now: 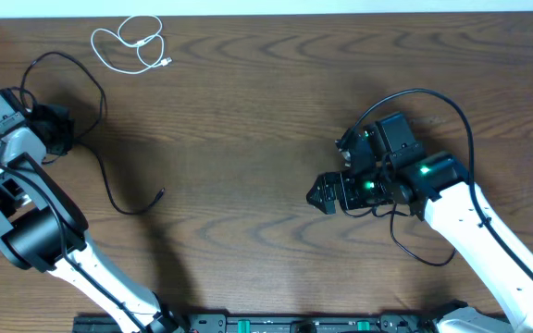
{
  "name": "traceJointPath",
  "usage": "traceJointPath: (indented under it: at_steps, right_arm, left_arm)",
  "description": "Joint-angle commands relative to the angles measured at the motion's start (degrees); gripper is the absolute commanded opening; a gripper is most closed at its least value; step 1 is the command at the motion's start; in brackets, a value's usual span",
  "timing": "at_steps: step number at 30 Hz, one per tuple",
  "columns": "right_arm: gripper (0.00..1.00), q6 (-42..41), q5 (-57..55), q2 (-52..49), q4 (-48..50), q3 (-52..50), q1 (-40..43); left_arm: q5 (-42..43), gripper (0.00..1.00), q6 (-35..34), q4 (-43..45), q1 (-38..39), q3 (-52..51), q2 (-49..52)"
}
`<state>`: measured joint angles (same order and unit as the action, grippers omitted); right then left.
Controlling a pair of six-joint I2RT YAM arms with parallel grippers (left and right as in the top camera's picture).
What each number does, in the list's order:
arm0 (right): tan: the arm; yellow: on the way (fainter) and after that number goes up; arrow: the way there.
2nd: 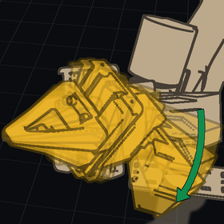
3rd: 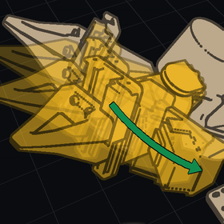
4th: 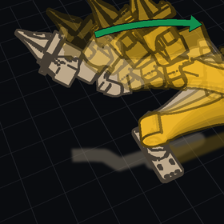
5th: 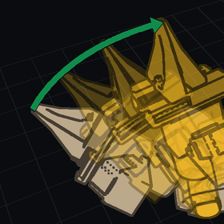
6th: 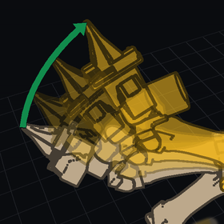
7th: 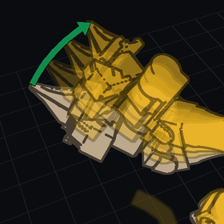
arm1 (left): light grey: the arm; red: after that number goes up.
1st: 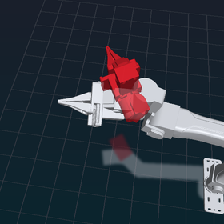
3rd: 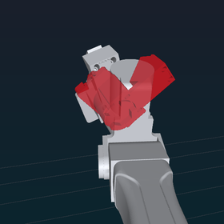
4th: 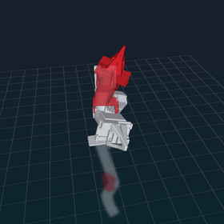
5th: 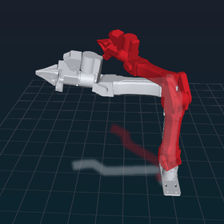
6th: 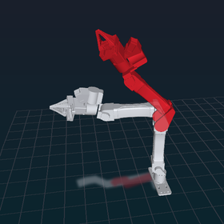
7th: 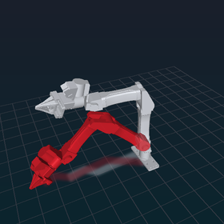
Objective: Untangle cables
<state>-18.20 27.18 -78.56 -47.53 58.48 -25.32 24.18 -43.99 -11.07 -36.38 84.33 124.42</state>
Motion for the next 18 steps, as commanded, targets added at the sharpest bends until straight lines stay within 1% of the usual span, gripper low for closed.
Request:
traceJointPath:
  at_steps: [1, 2, 3, 5, 6, 8, 9, 11, 13, 15, 16, 18]
  right_arm:
    - [0.99, 0.5, 0.1, 0.6, 0.0, 0.3, -0.3]
    - [0.99, 0.5, 0.1, 0.6, -0.1, 0.3, -0.3]
    - [0.99, 0.5, 0.1, 0.6, -0.1, 0.3, -0.3]
    - [0.99, 0.5, 0.1, 0.6, -0.1, 0.3, -0.3]
    - [0.99, 0.5, 0.1, 0.6, -0.1, 0.3, -0.3]
    - [0.99, 1.7, 0.1, 0.6, -0.1, 0.3, -0.3]
    - [0.99, 2.2, 0.1, 0.6, -0.1, 0.3, -0.3]
    - [0.99, 2.6, 0.1, 0.6, 0.0, 0.3, -0.3]
    - [0.99, 2.6, 0.1, 0.6, 0.2, 0.3, -0.3]
    - [0.99, 2.6, 0.1, 0.6, 0.6, 0.3, -0.3]
    - [0.99, 2.6, 0.1, 0.6, 1.0, 0.3, -0.3]
    - [0.99, 2.6, 0.1, 0.6, 1.5, 0.3, -0.3]
  left_arm:
    - [-0.7, 0.17, 3.3, -5.0, -1.2, 3.4, 0.2]
    - [-3.5, 0.22, 3.3, -8.3, -1.8, 4.2, -0.5]
    - [-5.9, 0.26, 3.6, -10.3, -2.2, 4.6, -1.5]
    - [-9.6, 0.31, 5.9, -12.3, -3.0, 4.8, -4.1]
    - [-11.5, 0.36, 7.5, -12.9, -3.3, 4.8, -6.1]
    - [-14.3, 0.55, 12.1, -13.4, -3.7, 4.8, -11.6]
    - [-14.9, 0.68, 13.6, -13.4, -3.7, 4.8, -13.9]
    - [-15.9, 0.83, 15.1, -14.7, -3.7, 4.8, -18.8]
    - [-15.9, 0.86, 15.1, -17.4, -3.7, 4.8, -21.6]
    - [-15.9, 0.86, 15.1, -22.8, -3.7, 4.8, -23.1]
    - [-15.9, 0.86, 15.0, -27.5, -3.6, 4.7, -22.9]
    - [-15.9, 0.86, 15.1, -31.0, -3.2, 3.9, -21.8]
